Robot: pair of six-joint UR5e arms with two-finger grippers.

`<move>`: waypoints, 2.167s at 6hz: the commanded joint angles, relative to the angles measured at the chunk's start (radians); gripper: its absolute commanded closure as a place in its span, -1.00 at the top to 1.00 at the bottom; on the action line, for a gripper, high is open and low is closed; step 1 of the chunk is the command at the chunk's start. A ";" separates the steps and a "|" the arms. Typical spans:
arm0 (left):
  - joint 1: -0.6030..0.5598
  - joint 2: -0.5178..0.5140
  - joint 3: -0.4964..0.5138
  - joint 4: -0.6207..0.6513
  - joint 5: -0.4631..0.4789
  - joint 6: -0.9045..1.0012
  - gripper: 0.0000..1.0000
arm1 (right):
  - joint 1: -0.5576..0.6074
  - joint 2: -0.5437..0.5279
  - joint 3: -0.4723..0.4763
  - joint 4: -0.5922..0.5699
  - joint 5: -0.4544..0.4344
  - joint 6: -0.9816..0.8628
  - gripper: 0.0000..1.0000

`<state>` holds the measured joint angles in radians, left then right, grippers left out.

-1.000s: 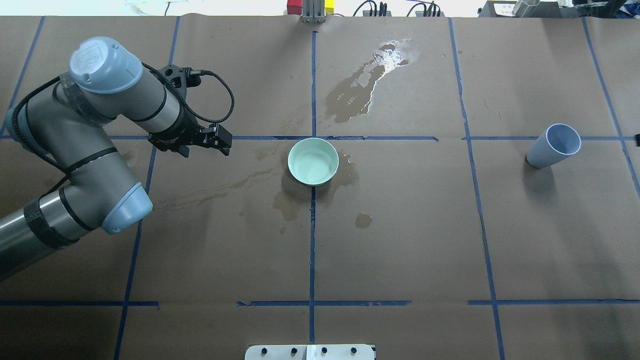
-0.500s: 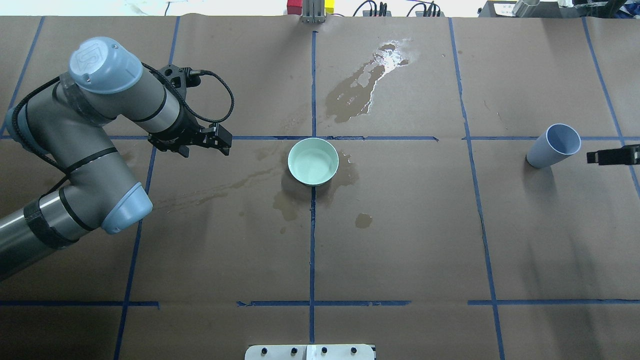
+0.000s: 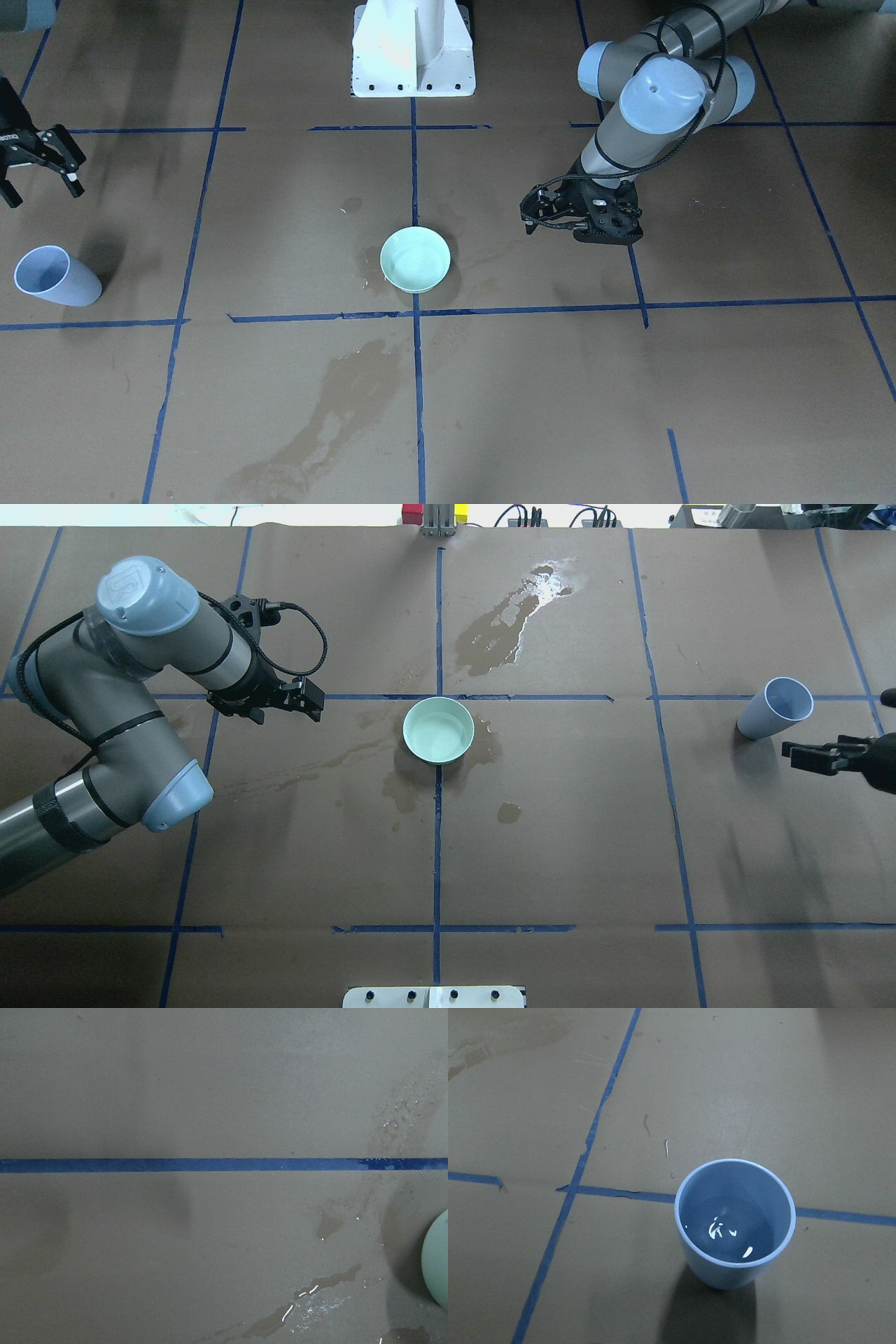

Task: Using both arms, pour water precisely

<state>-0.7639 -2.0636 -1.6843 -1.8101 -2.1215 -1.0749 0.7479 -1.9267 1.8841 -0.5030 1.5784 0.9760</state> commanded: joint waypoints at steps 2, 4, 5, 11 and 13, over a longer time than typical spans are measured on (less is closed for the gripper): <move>0.000 0.002 0.000 -0.002 0.000 0.001 1.00 | -0.288 0.012 -0.156 0.150 -0.475 0.122 0.98; 0.000 0.003 0.000 -0.003 0.002 0.001 1.00 | -0.312 0.104 -0.315 0.256 -0.596 0.121 0.99; 0.000 0.003 0.000 -0.003 0.002 0.001 1.00 | -0.312 0.144 -0.369 0.268 -0.597 0.109 0.99; 0.006 0.002 0.002 -0.003 0.002 0.001 1.00 | -0.191 0.198 -0.393 0.264 -0.584 0.024 0.99; 0.006 0.002 0.000 -0.003 0.002 0.001 1.00 | -0.170 0.255 -0.459 0.267 -0.580 0.024 0.99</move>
<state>-0.7578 -2.0617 -1.6833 -1.8132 -2.1200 -1.0738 0.5669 -1.6891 1.4458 -0.2369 0.9953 1.0003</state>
